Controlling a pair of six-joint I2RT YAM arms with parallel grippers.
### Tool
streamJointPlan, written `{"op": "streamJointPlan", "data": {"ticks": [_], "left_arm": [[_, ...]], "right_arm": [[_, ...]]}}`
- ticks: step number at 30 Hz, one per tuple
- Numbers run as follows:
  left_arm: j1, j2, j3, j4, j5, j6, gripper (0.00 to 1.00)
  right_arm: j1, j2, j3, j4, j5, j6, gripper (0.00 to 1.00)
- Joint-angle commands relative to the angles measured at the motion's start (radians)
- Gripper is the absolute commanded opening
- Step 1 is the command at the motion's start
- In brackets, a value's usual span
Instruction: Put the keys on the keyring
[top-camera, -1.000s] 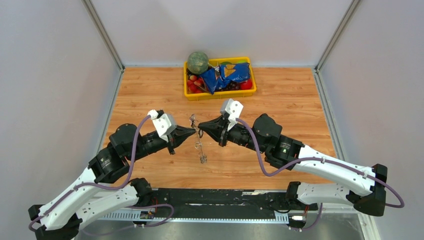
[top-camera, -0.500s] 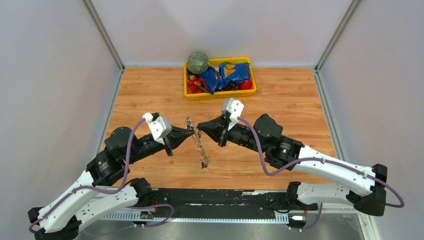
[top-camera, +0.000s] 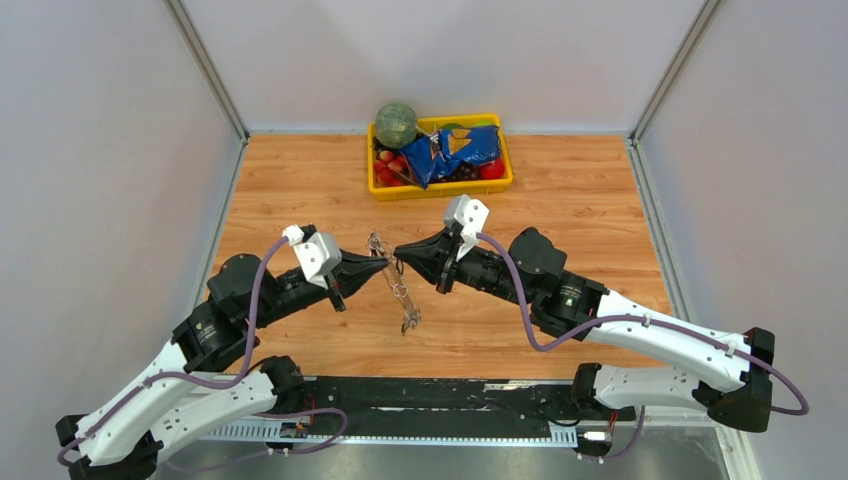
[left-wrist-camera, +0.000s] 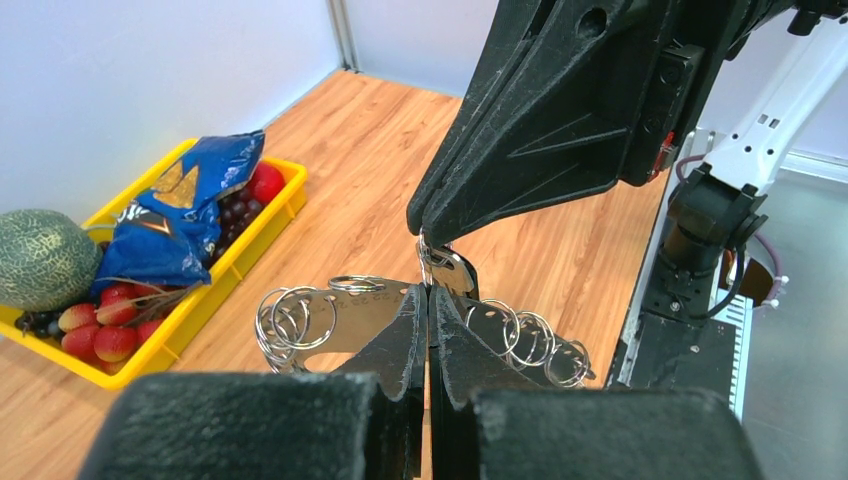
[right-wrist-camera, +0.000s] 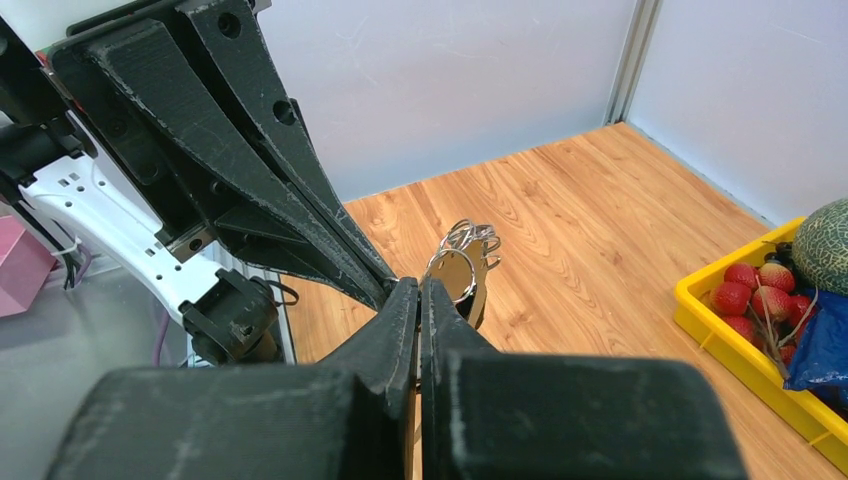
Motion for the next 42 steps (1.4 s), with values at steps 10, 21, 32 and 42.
{"op": "streamJointPlan", "data": {"ticks": [10,21,32,42], "left_arm": [[-0.001,-0.041,-0.013,0.105,0.086,-0.004,0.00],[-0.001,-0.070,-0.031,0.147,0.083,-0.018,0.00],[-0.001,-0.087,-0.036,0.184,0.096,-0.030,0.00],[0.000,-0.086,-0.028,0.216,0.179,-0.058,0.00]], "right_arm": [[-0.006,-0.008,-0.001,0.046,0.091,0.016,0.00],[-0.006,0.014,-0.004,0.015,0.044,0.046,0.00],[-0.006,-0.067,-0.017,-0.067,-0.058,0.064,0.33],[-0.007,-0.140,0.045,-0.212,-0.157,-0.085,0.47]]}}
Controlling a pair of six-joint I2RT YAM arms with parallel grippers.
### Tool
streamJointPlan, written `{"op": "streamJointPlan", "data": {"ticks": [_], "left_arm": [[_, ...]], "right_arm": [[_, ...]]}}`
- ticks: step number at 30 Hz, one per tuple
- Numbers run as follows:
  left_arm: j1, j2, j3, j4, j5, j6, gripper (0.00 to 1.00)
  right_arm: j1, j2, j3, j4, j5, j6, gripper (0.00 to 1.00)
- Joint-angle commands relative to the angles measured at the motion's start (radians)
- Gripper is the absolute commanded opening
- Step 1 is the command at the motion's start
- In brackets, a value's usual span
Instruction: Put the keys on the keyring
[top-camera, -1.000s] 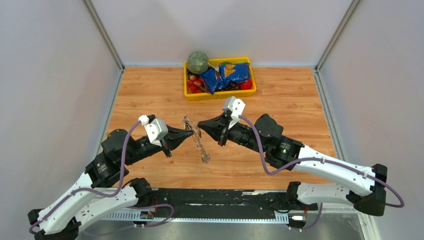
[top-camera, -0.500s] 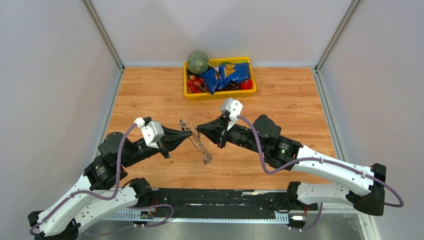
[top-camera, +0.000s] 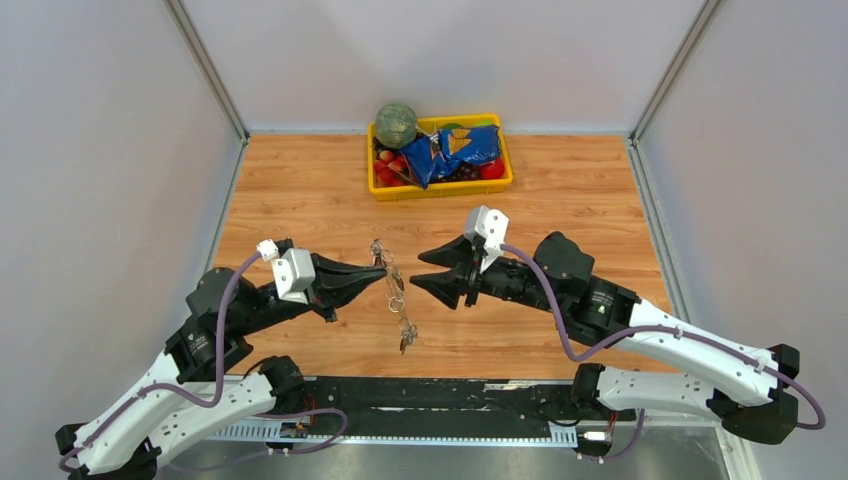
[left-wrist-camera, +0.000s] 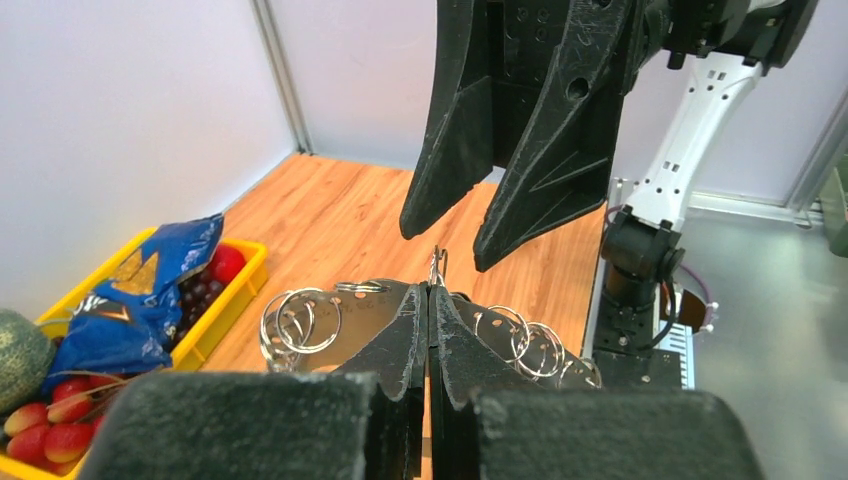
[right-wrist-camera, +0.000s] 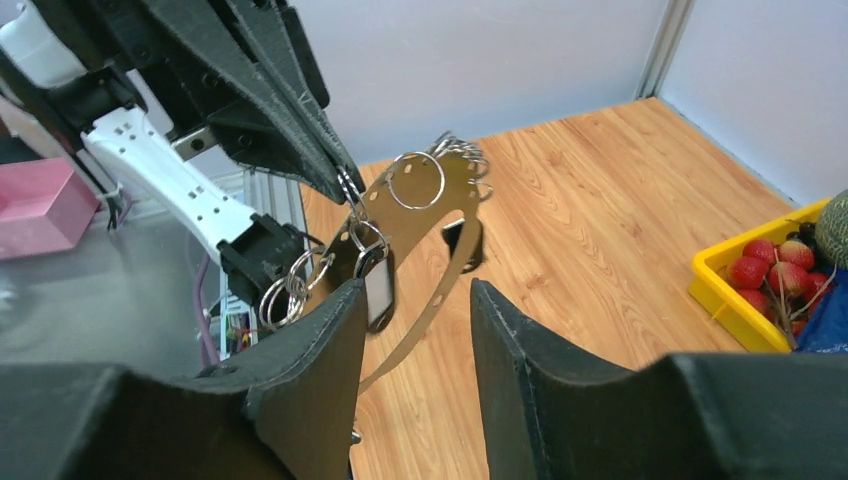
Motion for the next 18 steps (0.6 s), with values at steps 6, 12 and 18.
{"op": "streamJointPlan", "data": {"ticks": [6,12,18], "left_arm": [[-0.001,-0.001,0.017,0.153,0.156,-0.089,0.00],[-0.001,0.013,0.001,0.243,0.241,-0.169,0.00],[-0.001,0.019,-0.015,0.301,0.255,-0.217,0.00]], "right_arm": [[-0.004,-0.046,0.110,-0.106,-0.213,-0.186,0.48],[-0.003,-0.043,0.152,-0.114,-0.285,-0.218,0.48],[-0.003,-0.016,0.195,-0.114,-0.355,-0.206,0.44]]}}
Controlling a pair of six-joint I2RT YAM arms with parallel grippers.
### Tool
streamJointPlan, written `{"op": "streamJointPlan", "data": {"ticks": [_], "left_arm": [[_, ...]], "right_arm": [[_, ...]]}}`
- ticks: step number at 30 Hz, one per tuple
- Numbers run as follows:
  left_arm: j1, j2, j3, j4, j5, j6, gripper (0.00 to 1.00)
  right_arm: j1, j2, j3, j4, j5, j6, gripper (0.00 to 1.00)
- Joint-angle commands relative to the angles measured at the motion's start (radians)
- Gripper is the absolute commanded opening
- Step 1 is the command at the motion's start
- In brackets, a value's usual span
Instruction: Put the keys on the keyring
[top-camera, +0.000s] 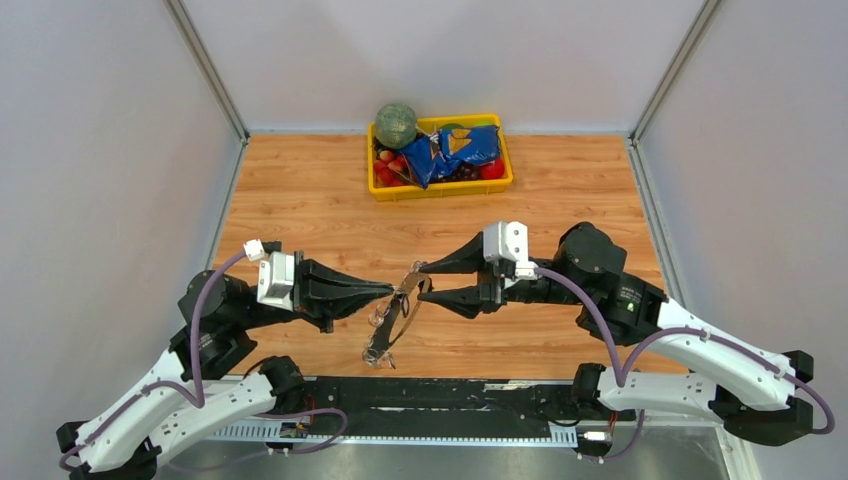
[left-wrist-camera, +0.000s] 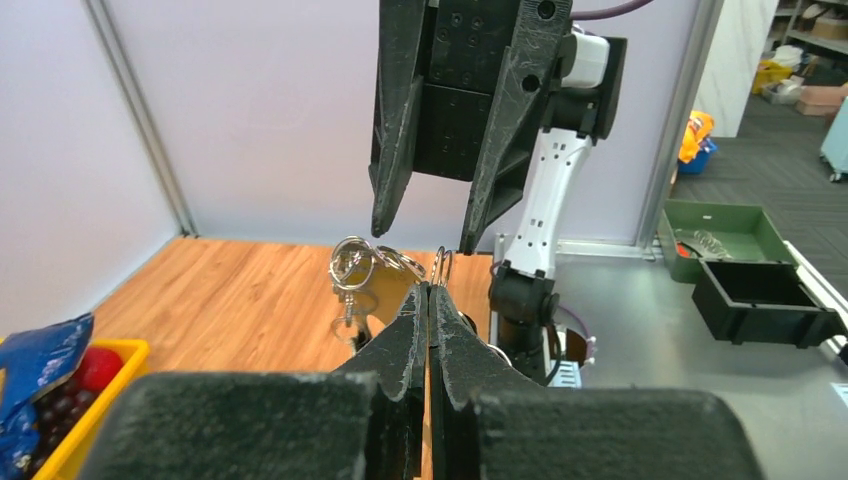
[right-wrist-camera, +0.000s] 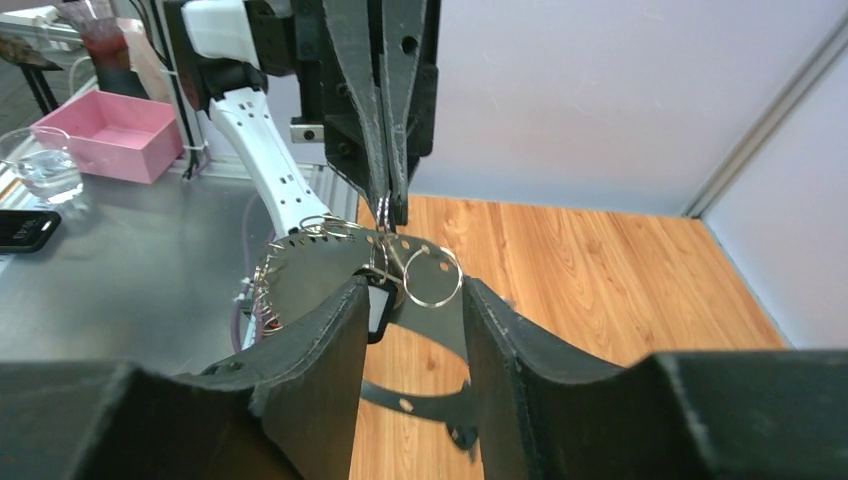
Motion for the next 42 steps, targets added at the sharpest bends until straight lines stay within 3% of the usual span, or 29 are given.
{"op": "streamJointPlan", "data": {"ticks": [1,21,42], "left_arm": [[-0.001,0.008,-0.005,0.124,0.031,-0.060,0.00],[-0.001,0.004,-0.016,0.144,0.001,-0.083,0.00],[-0.001,-0.010,-0.029,0.157,-0.025,-0.080,0.00]], "right_arm": [[-0.003,0.014,0.061,-0.001,-0.098,-0.012,0.42],[0.000,0.043,0.050,0.111,-0.109,0.056,0.42],[0.014,0.091,0.053,0.128,-0.117,0.074,0.22]]}}
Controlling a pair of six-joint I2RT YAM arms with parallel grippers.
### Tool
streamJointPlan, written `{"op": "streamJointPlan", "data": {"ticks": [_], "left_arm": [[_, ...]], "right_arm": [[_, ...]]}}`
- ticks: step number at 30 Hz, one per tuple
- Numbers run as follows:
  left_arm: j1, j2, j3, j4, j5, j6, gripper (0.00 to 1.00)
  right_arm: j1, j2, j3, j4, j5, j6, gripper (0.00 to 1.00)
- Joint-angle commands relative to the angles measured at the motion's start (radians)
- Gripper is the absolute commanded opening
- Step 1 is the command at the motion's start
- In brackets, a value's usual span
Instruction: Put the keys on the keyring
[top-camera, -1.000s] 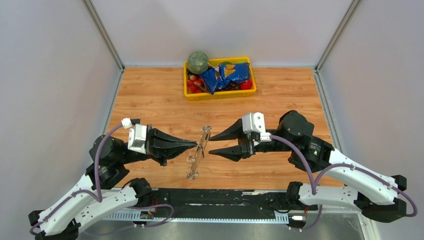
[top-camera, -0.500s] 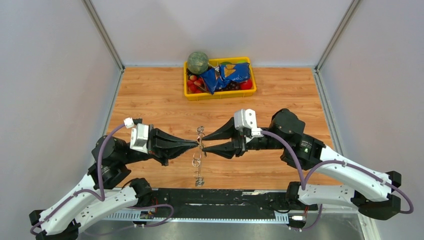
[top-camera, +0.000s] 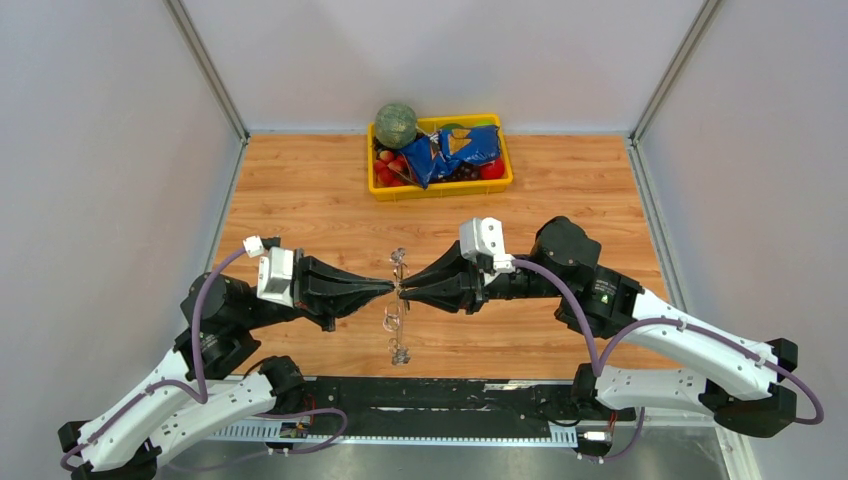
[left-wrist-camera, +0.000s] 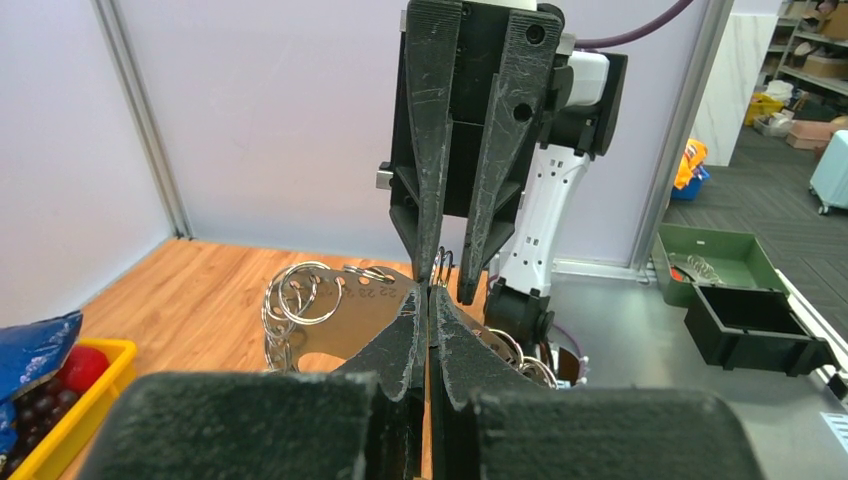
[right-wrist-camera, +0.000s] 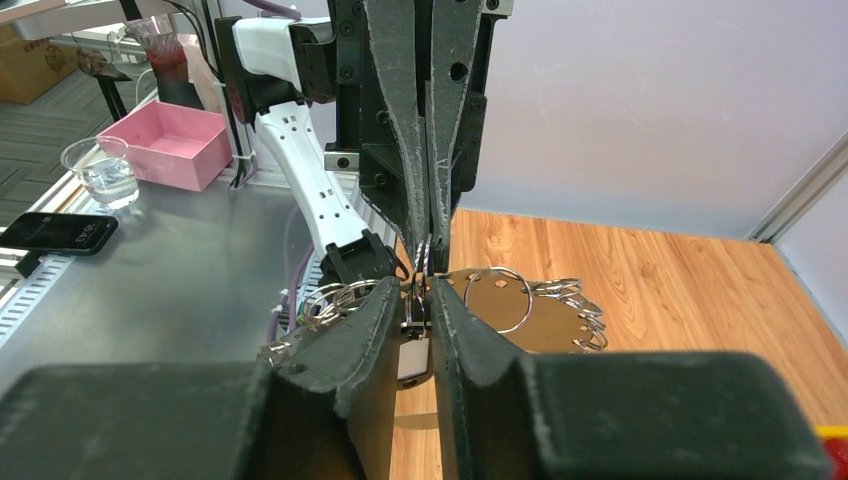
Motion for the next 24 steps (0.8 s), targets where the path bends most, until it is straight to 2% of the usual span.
{"op": "streamJointPlan", "data": {"ticks": [1,5,11,14,15,22,24], "left_arm": [[-0.002,-0.005,0.003,0.087,-0.003,-0.014,0.00],[-0.001,-0.005,-0.003,0.100,-0.002,-0.020,0.00],[-0.001,0.003,-0.005,0.119,0.006,-0.032,0.00],[-0.001,0.004,-0.006,0.124,0.008,-0.035,0.00],[0.000,0.004,-0.006,0.123,0.008,-0.035,0.00],[-0.001,-0.001,0.004,0.065,-0.011,-0.024,0.00],[-0.001,0.000,0.017,0.019,-0.017,-0.012,0.04]], "right_arm": [[0.009,0.000,0.026,0.047,-0.013,0.017,0.21],[0.008,0.004,0.026,0.049,-0.010,0.017,0.20],[0.008,0.014,0.031,0.058,-0.008,0.021,0.14],[0.007,0.017,0.035,0.061,0.001,0.023,0.01],[0.008,0.017,0.034,0.061,0.006,0.023,0.00],[0.009,-0.016,0.011,0.059,0.029,0.025,0.00],[0.009,-0.022,0.007,0.042,0.034,0.030,0.00]]}}
